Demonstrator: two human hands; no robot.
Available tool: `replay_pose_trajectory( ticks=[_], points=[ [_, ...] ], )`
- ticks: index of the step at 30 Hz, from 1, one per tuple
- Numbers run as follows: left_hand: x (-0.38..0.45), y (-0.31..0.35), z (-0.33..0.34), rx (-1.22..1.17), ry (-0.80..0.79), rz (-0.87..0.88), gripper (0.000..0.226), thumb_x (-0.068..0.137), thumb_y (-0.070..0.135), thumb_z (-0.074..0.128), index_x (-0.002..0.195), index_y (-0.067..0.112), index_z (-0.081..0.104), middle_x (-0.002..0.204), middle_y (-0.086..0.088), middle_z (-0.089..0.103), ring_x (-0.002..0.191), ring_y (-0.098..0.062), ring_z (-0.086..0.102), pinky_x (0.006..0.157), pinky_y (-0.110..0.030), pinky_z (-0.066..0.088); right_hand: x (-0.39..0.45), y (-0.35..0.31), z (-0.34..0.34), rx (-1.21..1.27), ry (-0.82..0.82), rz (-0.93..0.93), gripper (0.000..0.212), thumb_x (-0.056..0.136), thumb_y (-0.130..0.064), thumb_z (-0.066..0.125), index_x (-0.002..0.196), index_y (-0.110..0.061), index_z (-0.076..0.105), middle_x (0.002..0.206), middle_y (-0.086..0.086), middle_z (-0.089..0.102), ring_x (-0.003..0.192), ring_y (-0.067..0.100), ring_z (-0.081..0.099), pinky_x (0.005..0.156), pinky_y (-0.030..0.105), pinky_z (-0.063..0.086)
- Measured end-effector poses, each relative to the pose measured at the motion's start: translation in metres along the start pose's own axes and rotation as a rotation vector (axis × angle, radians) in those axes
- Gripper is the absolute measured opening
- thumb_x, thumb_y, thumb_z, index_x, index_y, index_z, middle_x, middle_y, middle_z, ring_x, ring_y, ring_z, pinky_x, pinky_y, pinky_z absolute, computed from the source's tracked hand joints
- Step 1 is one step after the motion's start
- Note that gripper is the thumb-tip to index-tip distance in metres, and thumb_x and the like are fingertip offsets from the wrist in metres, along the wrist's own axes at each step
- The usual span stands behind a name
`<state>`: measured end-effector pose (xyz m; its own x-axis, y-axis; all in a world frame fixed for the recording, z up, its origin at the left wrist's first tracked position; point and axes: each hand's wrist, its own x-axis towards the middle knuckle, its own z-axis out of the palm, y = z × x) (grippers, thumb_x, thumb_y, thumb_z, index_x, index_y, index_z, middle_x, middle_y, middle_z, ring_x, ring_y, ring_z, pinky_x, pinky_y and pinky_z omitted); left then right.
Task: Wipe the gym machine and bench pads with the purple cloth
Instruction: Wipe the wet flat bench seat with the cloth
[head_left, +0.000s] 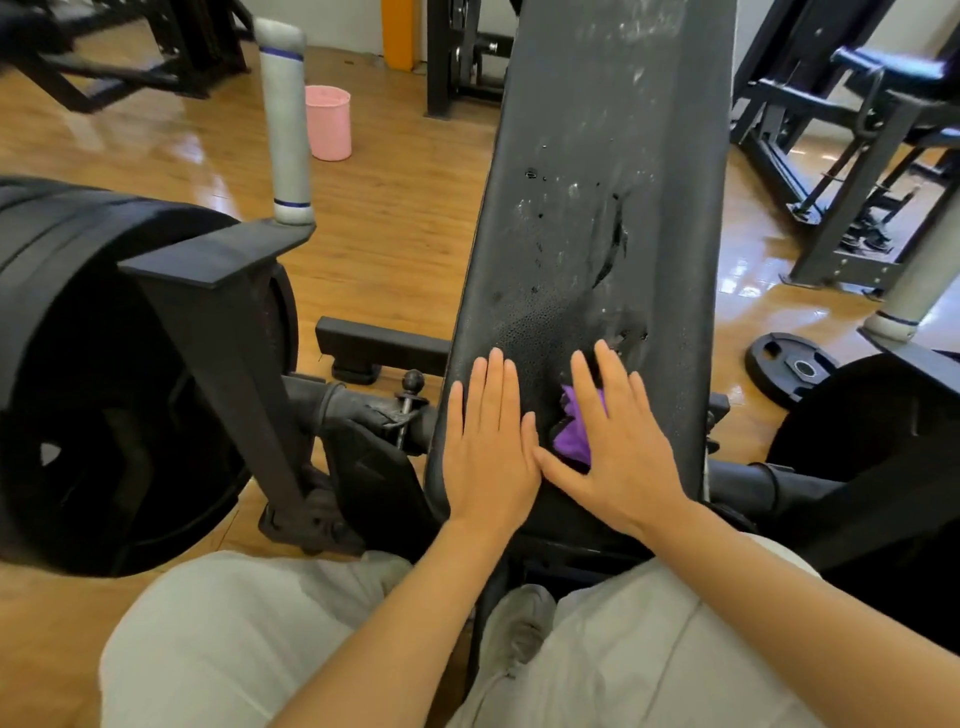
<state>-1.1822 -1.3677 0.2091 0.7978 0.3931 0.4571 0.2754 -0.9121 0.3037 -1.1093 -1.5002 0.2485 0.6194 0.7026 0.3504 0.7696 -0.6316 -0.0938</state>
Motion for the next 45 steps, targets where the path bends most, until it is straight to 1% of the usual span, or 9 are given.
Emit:
replay_pose_trajectory(
  ticks=[3, 6, 14, 23, 29, 34, 36, 42, 45],
  points=[
    [-0.004, -0.001, 0.003, 0.001, 0.020, -0.005, 0.055, 0.104, 0.027, 0.028, 0.152, 0.002, 0.036, 0.160, -0.014, 0.030, 0.150, -0.027, 0.027, 0.121, -0.044, 0.020, -0.002, 0.012, 0.004, -0.094, 0.001, -0.145, 0.071, 0.097, -0.042, 0.050, 0.155, -0.014, 0.019, 0.160, 0.020, 0.020, 0.147, 0.033, 0.023, 0.115, 0.052, 0.033],
    [-0.003, -0.002, 0.005, -0.004, 0.039, -0.003, 0.055, 0.103, 0.026, 0.029, 0.151, 0.002, 0.037, 0.160, -0.014, 0.032, 0.149, -0.027, 0.028, 0.121, -0.045, 0.020, 0.008, 0.020, 0.011, -0.098, 0.025, -0.196, 0.059, 0.101, -0.033, 0.043, 0.152, -0.007, 0.030, 0.158, 0.020, 0.026, 0.146, 0.033, 0.027, 0.116, 0.049, 0.031],
    [-0.001, -0.002, 0.006, -0.015, 0.048, -0.010, 0.056, 0.101, 0.026, 0.031, 0.151, 0.003, 0.038, 0.159, -0.012, 0.033, 0.150, -0.026, 0.027, 0.122, -0.046, 0.021, 0.108, 0.044, 0.002, 0.131, 0.196, 0.264, 0.057, 0.101, -0.027, 0.050, 0.147, 0.002, 0.037, 0.157, 0.017, 0.029, 0.147, 0.032, 0.025, 0.120, 0.036, 0.009],
    [-0.002, -0.002, 0.008, 0.029, 0.059, 0.000, 0.057, 0.101, 0.026, 0.030, 0.151, 0.001, 0.037, 0.160, -0.014, 0.032, 0.150, -0.028, 0.027, 0.121, -0.047, 0.020, -0.005, 0.062, 0.001, -0.037, 0.062, -0.390, 0.054, 0.097, -0.031, 0.049, 0.140, 0.001, 0.050, 0.149, 0.013, 0.045, 0.140, 0.026, 0.041, 0.115, 0.041, 0.033],
    [-0.001, -0.002, 0.009, 0.019, 0.039, -0.014, 0.058, 0.099, 0.026, 0.030, 0.152, 0.003, 0.036, 0.160, -0.013, 0.032, 0.150, -0.027, 0.026, 0.121, -0.046, 0.019, 0.074, 0.058, 0.000, 0.153, 0.265, 0.327, 0.060, 0.098, -0.027, 0.051, 0.149, 0.001, 0.034, 0.154, 0.013, 0.037, 0.145, 0.028, 0.029, 0.123, 0.032, 0.013],
    [-0.001, -0.003, 0.010, 0.015, 0.048, -0.003, 0.057, 0.099, 0.024, 0.032, 0.150, 0.001, 0.038, 0.159, -0.014, 0.033, 0.149, -0.028, 0.028, 0.120, -0.047, 0.021, 0.014, 0.039, 0.000, -0.031, 0.049, -0.480, 0.055, 0.096, -0.032, 0.050, 0.141, 0.000, 0.049, 0.149, 0.013, 0.046, 0.139, 0.027, 0.041, 0.119, 0.037, 0.026],
    [-0.002, -0.003, 0.009, 0.003, 0.056, -0.001, 0.057, 0.098, 0.024, 0.032, 0.150, 0.001, 0.039, 0.159, -0.014, 0.035, 0.149, -0.028, 0.028, 0.120, -0.047, 0.021, 0.026, 0.066, -0.007, -0.075, 0.017, -0.575, 0.053, 0.097, -0.031, 0.052, 0.141, -0.002, 0.050, 0.151, 0.009, 0.045, 0.140, 0.023, 0.041, 0.118, 0.037, 0.030],
    [-0.002, -0.002, 0.008, -0.022, 0.056, -0.014, 0.057, 0.098, 0.025, 0.033, 0.151, 0.004, 0.038, 0.159, -0.012, 0.034, 0.150, -0.026, 0.026, 0.122, -0.045, 0.018, 0.081, 0.074, -0.001, 0.215, 0.296, 0.225, 0.058, 0.093, -0.025, 0.053, 0.145, 0.000, 0.044, 0.152, 0.011, 0.041, 0.143, 0.020, 0.033, 0.121, 0.021, 0.009],
    [-0.002, -0.003, 0.009, -0.023, 0.053, -0.004, 0.057, 0.098, 0.024, 0.034, 0.150, 0.003, 0.039, 0.159, -0.013, 0.035, 0.149, -0.027, 0.028, 0.121, -0.046, 0.020, 0.052, 0.043, 0.008, 0.137, 0.251, 0.011, 0.059, 0.096, -0.029, 0.054, 0.146, -0.001, 0.042, 0.150, 0.013, 0.043, 0.143, 0.025, 0.034, 0.121, 0.038, 0.021]
  ],
)
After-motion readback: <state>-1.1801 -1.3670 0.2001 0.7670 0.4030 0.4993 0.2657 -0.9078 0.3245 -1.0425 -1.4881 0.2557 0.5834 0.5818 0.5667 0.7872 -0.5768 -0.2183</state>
